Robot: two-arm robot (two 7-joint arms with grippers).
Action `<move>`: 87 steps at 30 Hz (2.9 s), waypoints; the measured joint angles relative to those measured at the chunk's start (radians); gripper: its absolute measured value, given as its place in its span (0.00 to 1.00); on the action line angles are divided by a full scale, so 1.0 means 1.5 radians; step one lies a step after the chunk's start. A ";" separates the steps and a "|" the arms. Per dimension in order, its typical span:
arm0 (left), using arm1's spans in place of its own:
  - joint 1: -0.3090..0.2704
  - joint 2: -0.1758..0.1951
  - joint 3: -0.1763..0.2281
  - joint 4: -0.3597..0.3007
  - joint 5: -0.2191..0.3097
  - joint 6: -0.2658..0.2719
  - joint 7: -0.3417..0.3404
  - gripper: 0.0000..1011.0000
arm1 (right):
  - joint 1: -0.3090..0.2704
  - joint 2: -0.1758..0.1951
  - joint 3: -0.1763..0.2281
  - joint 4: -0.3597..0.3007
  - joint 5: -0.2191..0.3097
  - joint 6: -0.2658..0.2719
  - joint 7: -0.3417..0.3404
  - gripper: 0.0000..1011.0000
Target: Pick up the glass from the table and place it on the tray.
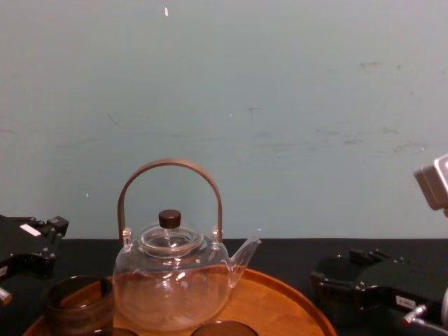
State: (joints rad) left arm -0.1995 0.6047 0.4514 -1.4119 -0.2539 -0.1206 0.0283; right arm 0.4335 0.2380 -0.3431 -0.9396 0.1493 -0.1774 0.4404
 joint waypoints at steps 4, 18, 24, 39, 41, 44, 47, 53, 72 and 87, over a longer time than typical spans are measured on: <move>0.000 0.000 0.000 0.000 0.000 0.000 0.000 0.00 | 0.000 0.000 0.000 0.000 0.000 0.000 0.000 0.89; 0.000 0.000 0.000 0.000 0.000 0.000 0.000 0.00 | 0.000 0.000 0.000 0.000 0.000 0.000 0.000 0.89; 0.000 0.000 0.000 0.000 0.000 0.000 0.000 0.00 | 0.000 0.000 0.000 0.000 0.000 0.000 0.000 0.89; 0.000 0.000 0.000 0.000 0.000 0.000 0.000 0.00 | 0.000 0.000 0.000 0.000 0.000 0.000 0.000 0.89; 0.000 0.000 0.000 0.000 0.000 0.000 0.000 0.00 | 0.000 0.000 0.000 0.000 0.000 0.000 0.000 0.89; 0.000 0.000 0.000 0.000 0.000 0.000 0.000 0.00 | 0.001 0.000 0.000 0.001 0.000 0.000 0.001 0.89; 0.000 0.000 0.000 0.000 0.000 0.000 0.000 0.00 | 0.001 0.003 0.002 0.000 0.005 0.001 0.005 0.89; 0.000 0.000 0.000 0.000 0.000 0.000 0.000 0.00 | -0.006 0.012 0.005 -0.023 0.009 0.007 0.008 0.89; 0.000 0.000 0.000 0.000 0.000 0.000 0.000 0.00 | -0.040 0.036 0.002 -0.128 0.021 0.025 0.011 0.89; 0.000 0.000 0.000 0.000 0.000 0.000 0.000 0.00 | -0.043 0.034 -0.029 -0.151 0.039 0.021 0.043 0.89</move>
State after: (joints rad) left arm -0.1995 0.6047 0.4514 -1.4119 -0.2539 -0.1205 0.0283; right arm 0.3688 0.2890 -0.3860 -1.1664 0.2082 -0.1459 0.5046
